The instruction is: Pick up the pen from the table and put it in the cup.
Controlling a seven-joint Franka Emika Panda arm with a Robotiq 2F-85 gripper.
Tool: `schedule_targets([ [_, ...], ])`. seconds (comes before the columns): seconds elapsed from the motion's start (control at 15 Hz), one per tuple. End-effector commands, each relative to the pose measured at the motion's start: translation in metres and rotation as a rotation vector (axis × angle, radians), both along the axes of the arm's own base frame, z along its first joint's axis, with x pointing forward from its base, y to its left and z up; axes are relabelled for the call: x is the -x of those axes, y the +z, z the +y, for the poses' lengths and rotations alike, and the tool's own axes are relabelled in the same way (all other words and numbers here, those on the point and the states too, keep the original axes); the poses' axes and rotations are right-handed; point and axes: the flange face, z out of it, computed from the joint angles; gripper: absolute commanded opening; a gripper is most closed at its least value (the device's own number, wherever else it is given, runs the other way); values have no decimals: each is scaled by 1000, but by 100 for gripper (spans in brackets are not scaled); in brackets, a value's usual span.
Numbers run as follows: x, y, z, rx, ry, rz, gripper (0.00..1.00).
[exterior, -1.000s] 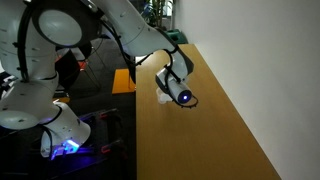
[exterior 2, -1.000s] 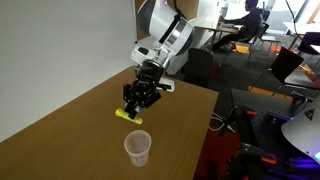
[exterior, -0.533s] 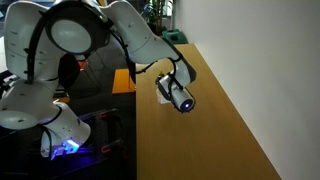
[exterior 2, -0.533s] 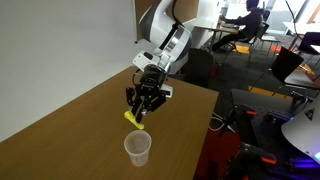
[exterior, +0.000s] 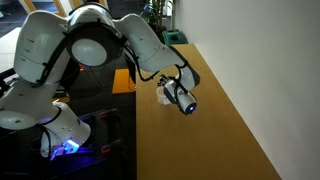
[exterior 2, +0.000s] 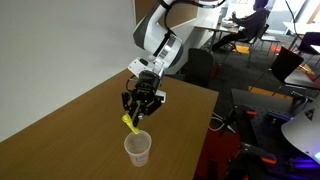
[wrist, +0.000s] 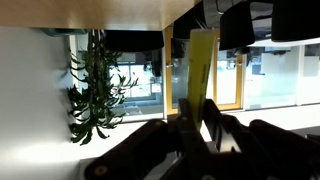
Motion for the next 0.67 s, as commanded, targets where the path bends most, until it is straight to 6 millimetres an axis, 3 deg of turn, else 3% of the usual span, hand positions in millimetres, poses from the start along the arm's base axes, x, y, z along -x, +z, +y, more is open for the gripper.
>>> schedule_targets([
  [0.0, -6, -11, -1, -11, 17, 0, 5],
  [0.6, 2, -40, -3, 44, -11, 37, 5],
])
